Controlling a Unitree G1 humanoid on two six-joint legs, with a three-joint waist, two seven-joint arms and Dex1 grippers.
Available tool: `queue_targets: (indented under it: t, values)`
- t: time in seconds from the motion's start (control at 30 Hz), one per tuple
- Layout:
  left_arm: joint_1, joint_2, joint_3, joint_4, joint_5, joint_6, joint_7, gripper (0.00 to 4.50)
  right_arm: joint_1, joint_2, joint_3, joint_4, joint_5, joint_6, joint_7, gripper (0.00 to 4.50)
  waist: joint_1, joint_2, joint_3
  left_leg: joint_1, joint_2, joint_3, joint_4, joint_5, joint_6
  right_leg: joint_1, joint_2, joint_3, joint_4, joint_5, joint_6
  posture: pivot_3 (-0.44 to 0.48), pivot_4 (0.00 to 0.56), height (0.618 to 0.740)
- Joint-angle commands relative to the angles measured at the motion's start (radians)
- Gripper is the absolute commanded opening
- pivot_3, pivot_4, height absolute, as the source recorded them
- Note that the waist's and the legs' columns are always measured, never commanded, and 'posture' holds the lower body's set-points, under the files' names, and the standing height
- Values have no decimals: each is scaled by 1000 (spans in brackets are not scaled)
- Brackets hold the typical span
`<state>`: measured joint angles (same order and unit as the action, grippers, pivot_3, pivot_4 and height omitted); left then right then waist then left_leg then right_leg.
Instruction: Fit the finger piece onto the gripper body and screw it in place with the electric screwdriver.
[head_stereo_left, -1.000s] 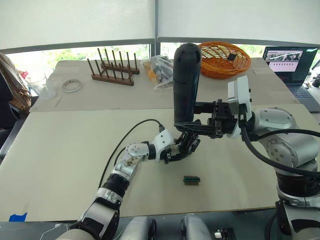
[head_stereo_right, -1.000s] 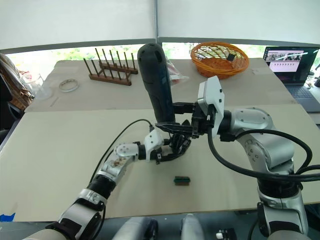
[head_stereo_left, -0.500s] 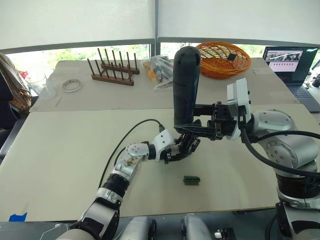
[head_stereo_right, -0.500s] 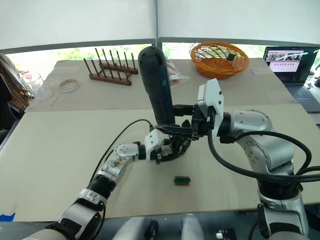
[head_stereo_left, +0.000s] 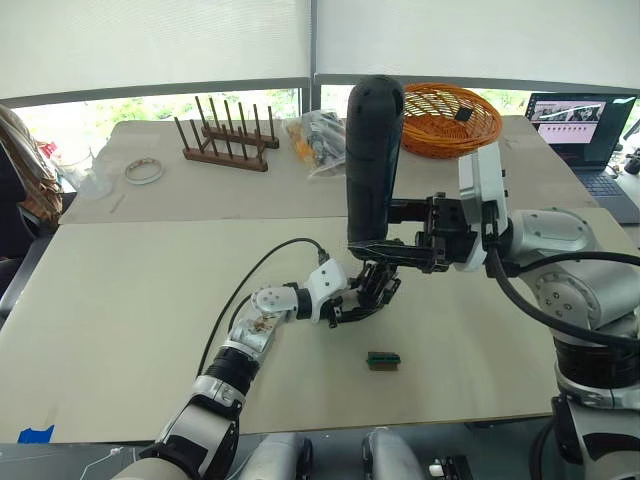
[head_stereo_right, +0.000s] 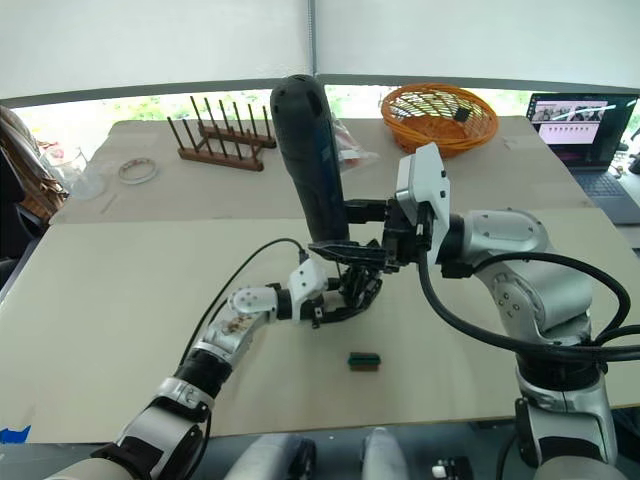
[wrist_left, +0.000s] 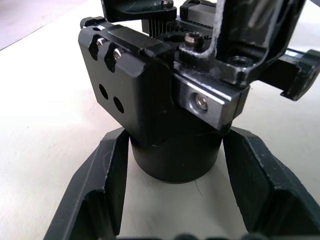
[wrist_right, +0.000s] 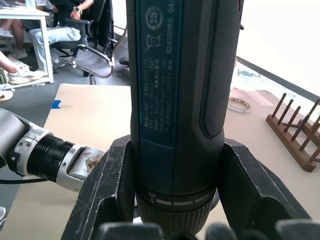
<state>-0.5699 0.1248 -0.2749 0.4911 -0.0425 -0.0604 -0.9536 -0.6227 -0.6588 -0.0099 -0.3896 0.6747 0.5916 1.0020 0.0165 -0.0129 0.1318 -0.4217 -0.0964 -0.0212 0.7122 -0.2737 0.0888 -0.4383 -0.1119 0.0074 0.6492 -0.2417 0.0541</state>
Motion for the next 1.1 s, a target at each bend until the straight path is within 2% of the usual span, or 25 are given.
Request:
queue_targets:
  t: [0.03,1.1]
  values:
    - [-16,-11,0,-25,-16,-8,-3,2311,-7,-4,-23,-18,2,-32,3,1906,0,0,0,0,0,0,0,0,0,0,0,0,0,0,0,0,150,740]
    - [-14,-10,1,-33,-18,-1,-2,2311,22,26,-3,2,-29,-51,-1,1906,0,0,0,0,0,0,0,0,0,0,0,0,0,0,0,0,150,740]
